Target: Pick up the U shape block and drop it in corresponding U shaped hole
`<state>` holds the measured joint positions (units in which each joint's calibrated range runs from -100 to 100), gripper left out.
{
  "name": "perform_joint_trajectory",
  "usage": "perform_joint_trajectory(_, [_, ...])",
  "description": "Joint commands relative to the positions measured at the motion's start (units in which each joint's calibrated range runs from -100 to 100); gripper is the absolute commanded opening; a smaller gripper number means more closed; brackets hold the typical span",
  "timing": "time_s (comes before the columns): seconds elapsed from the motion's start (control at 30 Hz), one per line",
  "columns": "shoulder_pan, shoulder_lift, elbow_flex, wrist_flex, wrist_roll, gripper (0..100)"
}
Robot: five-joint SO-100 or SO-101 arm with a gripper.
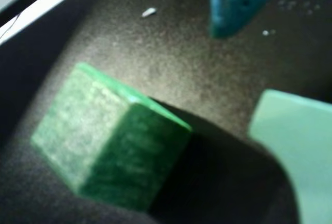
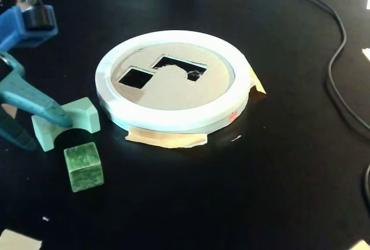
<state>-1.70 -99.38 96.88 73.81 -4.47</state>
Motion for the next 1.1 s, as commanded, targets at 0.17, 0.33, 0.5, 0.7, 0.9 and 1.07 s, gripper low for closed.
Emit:
perform_joint_trajectory(0.17, [1.1, -0.6, -6.9, -1.7, 0.1, 98])
perform_joint_trajectory(0.33, [1.1, -0.5, -6.9, -1.4, -0.3, 98])
perform_joint_trajectory(0.5, [0.9, -0.5, -6.9, -1.7, -0.3, 98])
perform_joint_trajectory(0.7, [-0.4, -0.6, -8.2, -1.8, 0.0, 98])
perform_joint_trajectory(0.9, [-1.3, -0.6, -12.3, -1.8, 0.0, 98])
perform_joint_trajectory(1.07, [0.7, -0.5, -15.2, -1.8, 0.0, 96])
